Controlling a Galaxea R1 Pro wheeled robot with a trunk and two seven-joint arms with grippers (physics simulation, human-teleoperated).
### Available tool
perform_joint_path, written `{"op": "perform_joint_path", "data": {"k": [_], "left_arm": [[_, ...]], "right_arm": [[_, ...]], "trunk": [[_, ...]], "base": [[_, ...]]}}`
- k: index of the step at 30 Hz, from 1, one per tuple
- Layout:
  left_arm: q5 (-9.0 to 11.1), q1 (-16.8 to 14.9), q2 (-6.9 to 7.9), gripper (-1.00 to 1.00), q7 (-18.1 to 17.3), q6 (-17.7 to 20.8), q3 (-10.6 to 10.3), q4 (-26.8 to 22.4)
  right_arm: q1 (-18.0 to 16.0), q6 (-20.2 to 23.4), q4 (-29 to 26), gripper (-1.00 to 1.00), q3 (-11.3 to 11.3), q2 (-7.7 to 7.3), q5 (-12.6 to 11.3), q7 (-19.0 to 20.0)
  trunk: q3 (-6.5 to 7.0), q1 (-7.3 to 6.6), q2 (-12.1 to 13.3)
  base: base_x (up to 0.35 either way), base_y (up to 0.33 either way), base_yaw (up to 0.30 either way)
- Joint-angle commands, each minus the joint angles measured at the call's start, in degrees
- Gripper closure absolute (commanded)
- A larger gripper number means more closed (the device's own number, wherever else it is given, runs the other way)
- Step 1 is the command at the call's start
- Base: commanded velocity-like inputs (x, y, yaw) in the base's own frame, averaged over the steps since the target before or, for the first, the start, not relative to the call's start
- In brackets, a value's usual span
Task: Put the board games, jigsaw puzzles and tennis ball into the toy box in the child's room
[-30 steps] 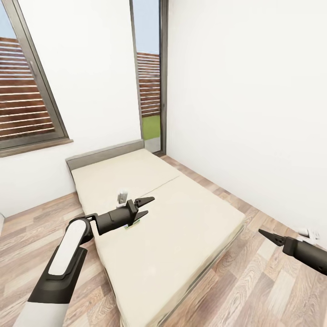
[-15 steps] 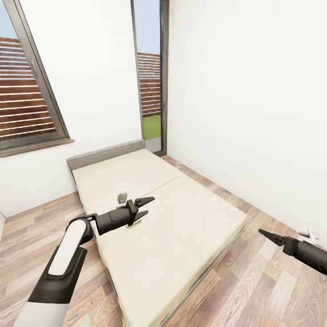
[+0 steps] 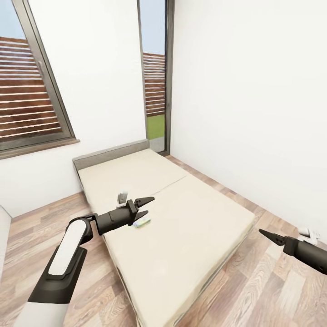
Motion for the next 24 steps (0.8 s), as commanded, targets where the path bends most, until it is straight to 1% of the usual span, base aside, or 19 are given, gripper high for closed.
{"op": "perform_joint_path", "data": {"k": [1, 8, 18, 24], "left_arm": [[0.6, -0.1, 0.04, -1.0, 0.5, 0.1, 0.0, 0.0], [0.6, -0.1, 0.04, -1.0, 0.5, 0.0, 0.0, 0.0], [0.6, -0.1, 0.04, -1.0, 0.5, 0.1, 0.0, 0.0], [0.6, -0.1, 0.04, -1.0, 0.5, 0.1, 0.0, 0.0]], "right_arm": [[-0.1, 0.3, 0.0, -1.0, -0.1, 0.0, 0.1, 0.2], [-0.1, 0.3, 0.0, -1.0, -0.1, -0.01, 0.1, 0.2], [-0.1, 0.3, 0.0, -1.0, -0.1, -0.01, 0.1, 0.2], [-0.1, 0.4, 0.0, -1.0, -0.1, -0.05, 0.1, 0.2]], "trunk": [[-0.12, 0.03, -0.1], [-0.12, 0.03, -0.1], [-0.12, 0.03, -0.1], [-0.12, 0.03, -0.1]], "base": [[0.0, 0.195, 0.0], [0.0, 0.102, 0.0], [0.0, 0.03, -0.002], [0.0, 0.01, -0.1]]}}
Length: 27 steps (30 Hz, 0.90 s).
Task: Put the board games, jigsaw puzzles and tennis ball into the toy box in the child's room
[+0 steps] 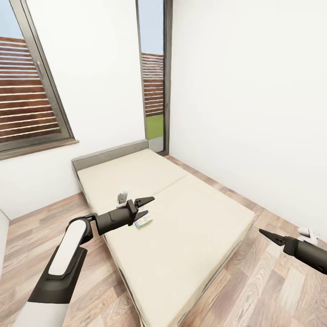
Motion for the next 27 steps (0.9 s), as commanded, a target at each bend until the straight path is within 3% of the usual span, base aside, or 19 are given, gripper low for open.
{"op": "perform_joint_path", "data": {"k": [1, 27], "left_arm": [[0.6, 0.0, 0.04, -1.0, 0.5, 0.1, 0.0, -0.1], [0.6, 0.0, 0.05, -1.0, 0.6, 0.1, 0.0, -0.1]], "right_arm": [[-0.1, 0.3, 0.0, -1.0, -0.1, -0.01, 0.1, 0.2], [-0.1, 0.4, 0.0, -1.0, -0.1, -0.06, 0.1, 0.2]], "trunk": [[-0.12, 0.03, -0.1], [-0.12, 0.03, -0.1]], "base": [[0.0, 0.005, -0.179], [0.0, 0.002, -0.252]]}}
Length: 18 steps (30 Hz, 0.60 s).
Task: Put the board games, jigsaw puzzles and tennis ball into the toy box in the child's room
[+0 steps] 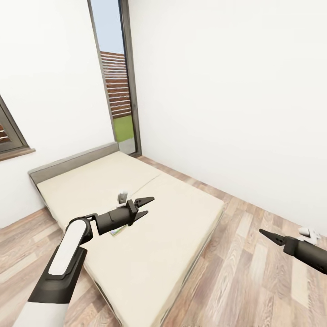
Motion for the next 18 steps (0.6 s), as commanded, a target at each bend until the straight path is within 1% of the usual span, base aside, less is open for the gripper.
{"op": "perform_joint_path", "data": {"k": [1, 4, 8, 18], "left_arm": [[0.6, 0.0, 0.04, -1.0, 0.5, 0.1, 0.0, -0.1], [0.6, 0.0, 0.06, -1.0, 0.5, 0.1, 0.0, -0.1], [0.6, 0.0, 0.08, -1.0, 0.6, 0.1, 0.0, -0.1], [0.6, 0.0, 0.05, -1.0, 0.5, 0.1, 0.0, -0.1]], "right_arm": [[-0.1, 0.3, 0.0, -1.0, 0.0, 0.0, 0.1, 0.2], [-0.1, 0.3, 0.0, -1.0, 0.0, 0.0, 0.1, 0.2], [-0.1, 0.2, 0.0, -1.0, 0.0, 0.0, 0.0, 0.2], [-0.1, 0.2, 0.0, -1.0, 0.0, 0.01, 0.0, 0.2]], "trunk": [[-0.12, 0.03, -0.1], [-0.12, 0.03, -0.1], [-0.12, 0.03, -0.1], [-0.12, 0.03, -0.1]], "base": [[0.0, 0.0, -0.265], [0.0, 0.0, -0.209], [0.0, 0.0, -0.127], [0.0, 0.003, -0.049]]}}
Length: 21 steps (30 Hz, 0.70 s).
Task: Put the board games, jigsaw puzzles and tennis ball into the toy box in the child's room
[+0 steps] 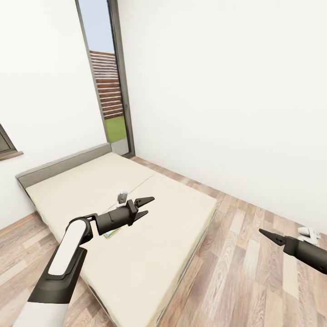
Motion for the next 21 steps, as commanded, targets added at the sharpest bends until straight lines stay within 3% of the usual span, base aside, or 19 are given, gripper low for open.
{"op": "perform_joint_path", "data": {"k": [1, 11, 21], "left_arm": [[0.6, -0.1, 0.05, -1.0, 0.5, 0.1, 0.0, 0.0], [0.6, 0.0, 0.03, -1.0, 0.3, 0.1, 0.0, 0.0], [0.6, 0.0, 0.03, -1.0, 0.3, 0.1, 0.0, 0.0]], "right_arm": [[-0.1, 0.2, 0.0, -1.0, -0.1, 0.0, 0.1, 0.2], [-0.1, 0.2, 0.0, -1.0, -0.1, -0.07, 0.1, 0.2], [-0.1, 0.2, 0.0, -1.0, -0.1, -0.09, 0.1, 0.2]], "trunk": [[-0.12, 0.03, -0.1], [-0.12, 0.03, -0.1], [-0.12, 0.03, -0.1]], "base": [[0.0, 0.048, -0.021], [0.0, 0.15, -0.01], [0.0, 0.065, -0.002]]}}
